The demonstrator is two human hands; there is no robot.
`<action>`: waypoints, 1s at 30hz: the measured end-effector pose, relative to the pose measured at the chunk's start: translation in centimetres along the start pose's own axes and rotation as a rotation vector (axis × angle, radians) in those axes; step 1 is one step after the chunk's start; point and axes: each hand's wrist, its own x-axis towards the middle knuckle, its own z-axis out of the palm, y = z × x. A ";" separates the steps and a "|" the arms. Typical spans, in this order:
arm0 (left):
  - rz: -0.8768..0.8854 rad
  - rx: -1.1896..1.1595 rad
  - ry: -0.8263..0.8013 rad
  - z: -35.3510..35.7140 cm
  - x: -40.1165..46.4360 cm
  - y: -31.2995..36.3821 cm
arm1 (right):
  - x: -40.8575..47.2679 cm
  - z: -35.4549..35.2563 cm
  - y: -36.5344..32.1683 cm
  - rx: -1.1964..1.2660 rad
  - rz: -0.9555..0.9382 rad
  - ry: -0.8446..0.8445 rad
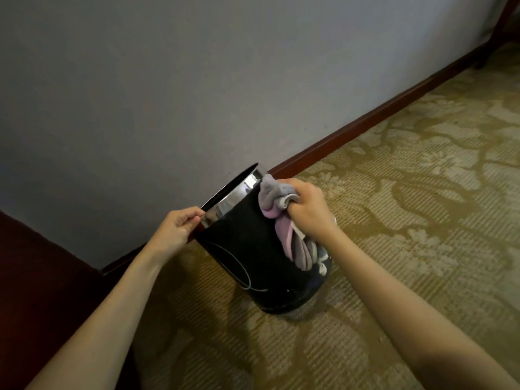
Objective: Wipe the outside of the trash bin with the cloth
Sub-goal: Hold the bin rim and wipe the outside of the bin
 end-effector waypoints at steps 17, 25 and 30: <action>-0.051 0.059 0.045 -1.4 -2.6 -3.7 | -0.8 -0.9 0.1 0.122 0.180 -0.078; -0.043 0.025 0.092 -0.7 -2.9 -2.9 | -3.7 -2.6 8.5 -0.181 0.608 -0.086; 0.032 0.032 0.069 1.3 -1.2 0.2 | -2.1 -2.9 4.6 -0.091 0.402 0.003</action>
